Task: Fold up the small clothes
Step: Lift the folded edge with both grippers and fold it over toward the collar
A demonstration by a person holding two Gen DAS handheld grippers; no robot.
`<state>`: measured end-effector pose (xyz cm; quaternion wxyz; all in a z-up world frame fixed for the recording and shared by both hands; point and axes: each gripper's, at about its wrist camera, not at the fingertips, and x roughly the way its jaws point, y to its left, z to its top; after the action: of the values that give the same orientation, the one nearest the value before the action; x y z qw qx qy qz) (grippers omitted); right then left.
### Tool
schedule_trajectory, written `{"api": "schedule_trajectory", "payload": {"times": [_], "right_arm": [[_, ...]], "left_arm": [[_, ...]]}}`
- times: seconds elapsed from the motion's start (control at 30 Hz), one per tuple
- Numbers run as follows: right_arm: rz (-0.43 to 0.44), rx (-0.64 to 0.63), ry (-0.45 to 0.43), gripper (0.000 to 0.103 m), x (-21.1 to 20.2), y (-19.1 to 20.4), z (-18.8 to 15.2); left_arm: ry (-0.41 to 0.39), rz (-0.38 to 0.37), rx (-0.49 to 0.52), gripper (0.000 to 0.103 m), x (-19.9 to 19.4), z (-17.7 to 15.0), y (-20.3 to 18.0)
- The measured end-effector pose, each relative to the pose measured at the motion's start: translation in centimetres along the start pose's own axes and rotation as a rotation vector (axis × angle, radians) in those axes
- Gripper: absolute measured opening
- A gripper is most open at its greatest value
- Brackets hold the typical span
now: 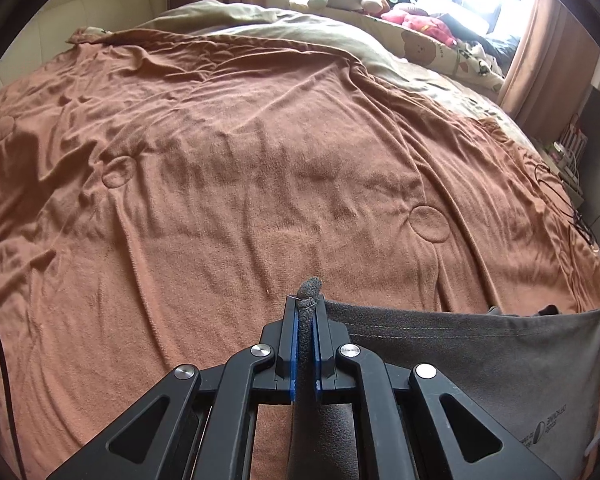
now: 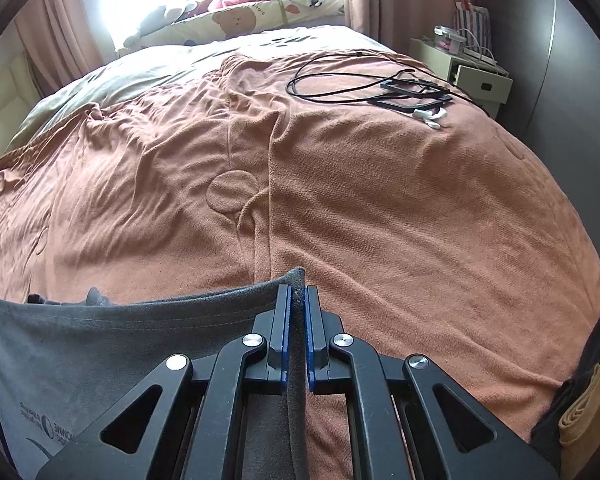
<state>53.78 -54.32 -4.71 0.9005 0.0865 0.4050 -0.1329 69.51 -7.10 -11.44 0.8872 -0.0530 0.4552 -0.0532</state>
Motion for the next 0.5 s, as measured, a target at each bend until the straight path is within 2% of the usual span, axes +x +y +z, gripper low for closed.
{"api": "schedule_trajectory", "payload": {"times": [0.3, 0.5], "right_arm": [[-0.024, -0.034, 0.055, 0.002, 3.7, 0.9, 1.4], [-0.034, -0.042, 0.097, 0.002, 6.3, 1.1, 2.6]], "left_arm": [[0.082, 0.032, -0.036, 0.006, 4.8, 0.4, 0.3], [0.102, 0.075, -0.004, 0.006, 6.3, 0.4, -0.3]]}}
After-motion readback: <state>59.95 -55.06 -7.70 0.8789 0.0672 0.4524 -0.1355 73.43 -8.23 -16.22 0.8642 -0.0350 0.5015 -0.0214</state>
